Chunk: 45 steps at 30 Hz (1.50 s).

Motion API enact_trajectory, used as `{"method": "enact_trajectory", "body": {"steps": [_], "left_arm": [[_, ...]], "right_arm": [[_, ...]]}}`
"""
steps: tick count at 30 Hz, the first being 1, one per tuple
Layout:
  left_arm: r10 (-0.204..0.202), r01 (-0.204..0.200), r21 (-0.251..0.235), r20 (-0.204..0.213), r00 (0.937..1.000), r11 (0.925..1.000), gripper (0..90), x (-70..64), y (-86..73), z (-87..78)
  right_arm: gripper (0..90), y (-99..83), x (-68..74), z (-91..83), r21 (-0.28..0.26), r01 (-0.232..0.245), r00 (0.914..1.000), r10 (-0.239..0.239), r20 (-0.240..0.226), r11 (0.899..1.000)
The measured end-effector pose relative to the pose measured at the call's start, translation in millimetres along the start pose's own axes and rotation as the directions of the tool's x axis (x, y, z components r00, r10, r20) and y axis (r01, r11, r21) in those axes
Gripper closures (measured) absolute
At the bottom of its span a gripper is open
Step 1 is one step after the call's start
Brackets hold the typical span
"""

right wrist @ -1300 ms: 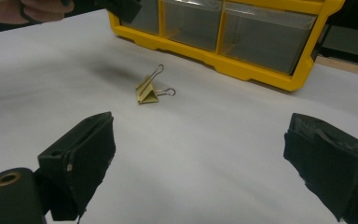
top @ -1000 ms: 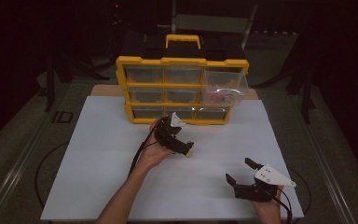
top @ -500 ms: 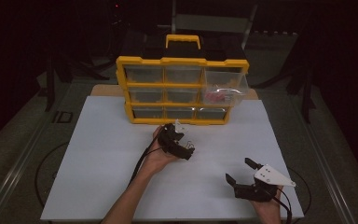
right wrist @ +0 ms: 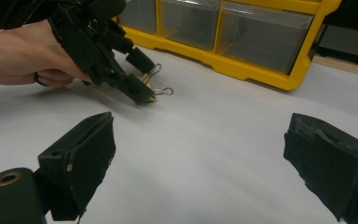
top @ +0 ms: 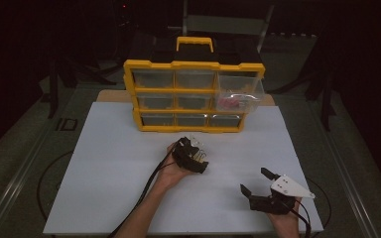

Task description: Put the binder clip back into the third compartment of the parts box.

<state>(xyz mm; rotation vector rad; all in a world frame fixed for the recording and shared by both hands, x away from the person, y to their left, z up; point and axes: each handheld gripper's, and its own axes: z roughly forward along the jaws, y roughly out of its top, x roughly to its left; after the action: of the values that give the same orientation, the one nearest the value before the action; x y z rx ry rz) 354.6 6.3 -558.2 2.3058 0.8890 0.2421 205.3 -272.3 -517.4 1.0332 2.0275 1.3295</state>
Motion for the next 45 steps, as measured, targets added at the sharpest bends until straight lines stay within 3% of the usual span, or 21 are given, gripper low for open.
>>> {"method": "enact_trajectory", "body": {"steps": [6, 7, 10, 15, 19, 26, 28, 29, 32, 38, 45], "left_arm": [[0.004, -0.004, -0.01, -0.027, 0.9996, 0.9999, 29.0, -1.3, -1.6, 1.8], [0.009, -0.009, -0.011, -0.027, 0.9996, 0.9999, 37.1, -1.6, -1.4, 1.5], [0.026, -0.027, -0.017, -0.025, 0.9994, 0.9995, 47.8, -3.9, -1.1, 1.0], [0.041, -0.041, -0.01, -0.031, 0.9987, 0.9991, 49.4, -1.1, -0.9, -1.6], [0.03, -0.03, -0.021, -0.029, 0.9991, 0.9993, 49.5, 3.6, 0.2, -7.1], [0.012, -0.015, -0.07, -0.039, 0.9992, 0.9974, 49.5, 15.2, 8.8, -32.6], [0.012, -0.015, -0.07, -0.039, 0.9992, 0.9974, 49.5, 15.2, 8.8, -32.6], [0.011, -0.014, -0.091, -0.034, 0.9994, 0.9957, 49.5, 18.5, 13.5, -44.4], [0.018, -0.021, -0.103, -0.025, 0.9995, 0.9945, 49.5, 19.5, 17.5, -52.5], [0.037, -0.037, -0.169, -0.004, 0.9993, 0.985, 49.5, 26.9, 39.3, -88.2], [0.056, -0.05, -0.219, 0.02, 0.9982, 0.9744, 49.5, 36.2, 60.6, -116.7]], "right_arm": [[8.5, -0.4, -0.6, 0.4, 0.004, 0.003, 1.0, -0.003, 0.006, 1.0], [8.5, -0.2, -0.5, 0.0, 0.003, 0.002, 1.0, -0.002, 0.007, 1.0], [8.5, -0.3, -0.4, 0.3, 0.004, 0.005, 1.0, -0.005, 0.007, 1.0], [8.5, -0.3, -0.2, 0.3, 0.004, 0.005, 1.0, -0.005, 0.006, 1.0], [8.5, -0.3, -0.2, 0.6, 0.004, 0.005, 1.0, -0.006, 0.005, 1.0], [8.5, 0.1, 0.8, 1.5, 0.005, 0.003, 1.0, -0.003, 0.003, 1.0], [8.5, 0.1, 0.9, 1.5, 0.006, 0.002, 1.0, -0.002, 0.002, 1.0], [8.5, 0.2, 1.0, 1.7, 0.005, 0.003, 1.0, -0.003, 0.0, 1.0], [8.5, 0.3, 1.1, 1.9, 0.005, 0.005, 1.0, -0.005, -0.001, 1.0], [8.5, -0.1, 0.8, 1.5, 0.006, 0.004, 1.0, -0.004, 0.0, 1.0], [8.5, 0.1, 1.5, 1.8, 0.007, 0.005, 1.0, -0.005, -0.001, 1.0]]}}
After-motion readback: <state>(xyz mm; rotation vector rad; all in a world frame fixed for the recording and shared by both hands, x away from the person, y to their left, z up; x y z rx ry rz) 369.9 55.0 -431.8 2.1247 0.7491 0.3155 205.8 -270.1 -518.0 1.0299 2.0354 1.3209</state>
